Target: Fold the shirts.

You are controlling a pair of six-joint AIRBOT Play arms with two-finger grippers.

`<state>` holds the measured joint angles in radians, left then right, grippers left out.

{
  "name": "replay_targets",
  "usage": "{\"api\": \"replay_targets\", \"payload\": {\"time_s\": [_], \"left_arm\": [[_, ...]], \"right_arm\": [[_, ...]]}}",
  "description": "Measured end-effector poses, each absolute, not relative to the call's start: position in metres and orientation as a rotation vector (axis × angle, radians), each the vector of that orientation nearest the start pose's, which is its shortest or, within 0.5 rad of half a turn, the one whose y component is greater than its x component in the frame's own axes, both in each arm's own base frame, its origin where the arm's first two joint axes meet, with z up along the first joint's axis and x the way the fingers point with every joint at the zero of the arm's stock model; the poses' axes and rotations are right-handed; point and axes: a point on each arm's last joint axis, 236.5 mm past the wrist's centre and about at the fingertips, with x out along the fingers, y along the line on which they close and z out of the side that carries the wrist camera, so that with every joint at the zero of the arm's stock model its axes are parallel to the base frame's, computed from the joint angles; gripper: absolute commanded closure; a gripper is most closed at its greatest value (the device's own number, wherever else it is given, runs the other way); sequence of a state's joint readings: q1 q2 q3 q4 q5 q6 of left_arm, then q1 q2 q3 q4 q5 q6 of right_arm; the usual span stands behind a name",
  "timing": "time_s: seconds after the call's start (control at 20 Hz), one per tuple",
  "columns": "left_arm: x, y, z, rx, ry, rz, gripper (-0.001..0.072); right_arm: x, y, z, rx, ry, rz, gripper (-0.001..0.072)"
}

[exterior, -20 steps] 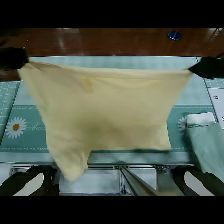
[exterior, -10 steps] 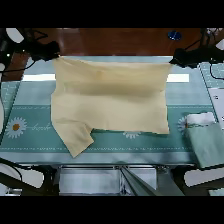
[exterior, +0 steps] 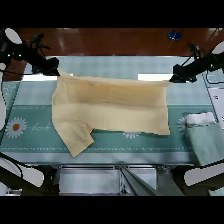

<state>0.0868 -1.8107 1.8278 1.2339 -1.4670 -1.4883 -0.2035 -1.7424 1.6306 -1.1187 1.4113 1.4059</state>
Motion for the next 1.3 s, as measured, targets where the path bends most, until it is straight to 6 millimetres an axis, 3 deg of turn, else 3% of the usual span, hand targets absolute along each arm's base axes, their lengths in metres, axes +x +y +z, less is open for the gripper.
{"api": "replay_targets", "payload": {"time_s": [0.15, 0.2, 0.25, 0.3, 0.45, 0.6, 0.8, 0.9, 1.05, 1.15, 1.3], "left_arm": [[0.461, -0.037, -0.026, -0.27, 1.495, -0.246, 0.0692], [0.458, -0.037, -0.034, -0.272, 1.509, -0.246, 0.0688], [0.457, -0.038, -0.04, -0.274, 1.515, -0.244, 0.0555], [0.456, -0.037, -0.044, -0.279, 1.521, -0.24, 0.0194], [0.447, -0.031, -0.048, -0.31, 1.558, -0.218, 0.0197], [0.432, -0.014, -0.031, -0.347, 1.587, -0.193, 0.0198], [0.391, 0.022, 0.011, -0.419, 1.523, -0.11, 0.02], [0.362, 0.044, 0.02, -0.48, 1.457, -0.033, 0.02], [0.309, 0.064, 0.013, -0.684, 1.349, 0.06, 0.02], [0.285, 0.054, 0.004, -0.854, 1.277, 0.06, 0.02], [0.256, 0.04, -0.02, -0.959, 1.272, 0.084, 0.02]], "right_arm": [[0.437, 0.018, -0.042, 0.41, 1.491, 0.261, 0.0689], [0.433, 0.02, -0.05, 0.411, 1.505, 0.258, 0.0646], [0.431, 0.023, -0.056, 0.416, 1.512, 0.253, 0.04], [0.429, 0.024, -0.06, 0.422, 1.518, 0.246, 0.0296], [0.422, 0.023, -0.06, 0.449, 1.539, 0.217, 0.0296], [0.407, -0.002, -0.04, 0.456, 1.538, 0.149, 0.0296], [0.368, -0.039, -0.013, 0.503, 1.448, 0.019, 0.0296], [0.342, -0.043, -0.01, 0.562, 1.376, -0.015, 0.0296], [0.311, -0.035, -0.011, 0.652, 1.26, -0.005, 0.0296], [0.299, -0.023, -0.009, 0.708, 1.19, 0.023, 0.0296], [0.293, -0.008, -0.004, 0.766, 1.129, 0.072, 0.0297]]}}
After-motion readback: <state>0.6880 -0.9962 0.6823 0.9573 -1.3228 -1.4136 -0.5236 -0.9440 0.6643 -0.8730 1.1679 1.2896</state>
